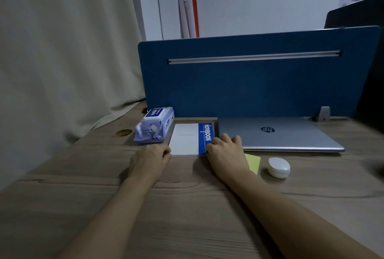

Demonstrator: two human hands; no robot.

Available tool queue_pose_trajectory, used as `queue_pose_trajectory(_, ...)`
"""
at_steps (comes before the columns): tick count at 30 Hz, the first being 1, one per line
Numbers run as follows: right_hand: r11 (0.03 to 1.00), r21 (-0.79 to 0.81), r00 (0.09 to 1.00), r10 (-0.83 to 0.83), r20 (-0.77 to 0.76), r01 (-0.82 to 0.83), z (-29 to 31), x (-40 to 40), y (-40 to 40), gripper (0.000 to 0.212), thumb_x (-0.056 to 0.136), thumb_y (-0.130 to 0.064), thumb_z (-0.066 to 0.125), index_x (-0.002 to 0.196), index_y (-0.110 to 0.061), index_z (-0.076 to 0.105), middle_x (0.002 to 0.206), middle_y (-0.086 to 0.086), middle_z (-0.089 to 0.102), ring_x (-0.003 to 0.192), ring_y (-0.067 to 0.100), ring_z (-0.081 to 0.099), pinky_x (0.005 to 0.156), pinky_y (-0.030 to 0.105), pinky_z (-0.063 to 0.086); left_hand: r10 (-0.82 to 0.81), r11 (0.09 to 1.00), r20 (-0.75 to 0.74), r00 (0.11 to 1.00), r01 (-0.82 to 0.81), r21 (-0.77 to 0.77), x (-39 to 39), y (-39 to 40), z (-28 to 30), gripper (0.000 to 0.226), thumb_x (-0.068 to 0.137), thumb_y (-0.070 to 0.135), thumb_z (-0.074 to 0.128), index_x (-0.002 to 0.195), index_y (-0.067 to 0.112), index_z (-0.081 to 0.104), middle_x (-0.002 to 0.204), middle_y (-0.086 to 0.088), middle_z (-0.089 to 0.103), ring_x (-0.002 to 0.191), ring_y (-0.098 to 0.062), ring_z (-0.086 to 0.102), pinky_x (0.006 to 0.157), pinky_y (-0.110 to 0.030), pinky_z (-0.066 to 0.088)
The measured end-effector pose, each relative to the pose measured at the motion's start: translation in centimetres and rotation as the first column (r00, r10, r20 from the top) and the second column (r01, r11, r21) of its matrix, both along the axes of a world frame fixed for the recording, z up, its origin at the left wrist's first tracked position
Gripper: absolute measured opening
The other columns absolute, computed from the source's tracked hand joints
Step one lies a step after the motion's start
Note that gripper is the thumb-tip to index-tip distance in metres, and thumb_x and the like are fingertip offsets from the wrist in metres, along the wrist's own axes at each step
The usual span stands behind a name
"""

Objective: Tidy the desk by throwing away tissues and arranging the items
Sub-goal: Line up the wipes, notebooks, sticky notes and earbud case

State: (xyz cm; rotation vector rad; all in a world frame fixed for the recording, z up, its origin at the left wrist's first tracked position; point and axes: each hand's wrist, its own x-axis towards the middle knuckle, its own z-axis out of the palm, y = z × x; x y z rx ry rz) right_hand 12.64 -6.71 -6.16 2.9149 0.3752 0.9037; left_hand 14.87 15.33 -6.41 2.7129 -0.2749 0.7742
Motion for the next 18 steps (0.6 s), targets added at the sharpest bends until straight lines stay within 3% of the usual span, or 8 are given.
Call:
queue_pose_trajectory(5, 1.0, 0.025, 1.0, 0.001, -0.01, -0.001, -0.5, 1.2, 0.2, 0.018, 0.092, -0.032, 0.056, 0.103, -0.02, 0.063, 0.102, 0.004, 0.065, 0.095, 0.025, 0.048, 0.075, 0.041, 0.025, 0.005, 1.0, 0.001, 1.0, -0.005, 0.001, 2.6, -0.1, -0.1, 0.011, 0.091, 0.032, 0.067, 0.099, 0.027, 0.072, 0.096, 0.003, 0.075, 0.084, -0.02, 0.068, 0.063, -0.029, 0.043)
queue_pose_trajectory(10, 0.999, 0.052, 1.0, 0.01, 0.005, -0.01, -0.5, 1.1, 0.1, 0.018, 0.094, -0.033, 0.052, 0.094, -0.02, 0.063, 0.093, 0.002, 0.066, 0.088, 0.023, 0.048, 0.073, 0.04, 0.023, -0.001, 1.0, -0.009, 1.0, 0.001, 0.012, 2.7, -0.1, -0.2, 0.009, 0.092, 0.03, 0.065, 0.098, 0.026, 0.071, 0.097, 0.001, 0.075, 0.083, -0.021, 0.067, 0.062, -0.029, 0.044)
queue_pose_trajectory(15, 0.998, 0.057, 0.999, -0.018, 0.047, 0.015, -0.3, -0.8, -0.5, 0.02, 0.092, -0.032, 0.05, 0.079, -0.021, 0.061, 0.076, -0.003, 0.063, 0.076, 0.021, 0.046, 0.072, 0.04, 0.025, -0.037, 0.999, -0.007, 0.999, 0.037, -0.008, 0.7, -0.6, 0.0, 0.02, 0.092, 0.024, 0.063, 0.111, 0.024, 0.067, 0.116, 0.001, 0.067, 0.096, -0.025, 0.065, 0.069, -0.035, 0.051)
queue_pose_trajectory(18, 0.998, 0.06, 0.999, -0.026, 0.029, 0.024, 0.0, -2.8, -1.6, 0.022, 0.092, -0.035, 0.047, 0.081, -0.023, 0.062, 0.079, -0.004, 0.064, 0.078, 0.021, 0.048, 0.077, 0.042, 0.029, -0.078, 0.997, -0.041, 0.996, 0.078, -0.009, -1.8, -1.2, 0.0, 0.025, 0.091, 0.025, 0.062, 0.116, 0.03, 0.062, 0.121, 0.006, 0.059, 0.093, -0.02, 0.064, 0.072, -0.038, 0.054)
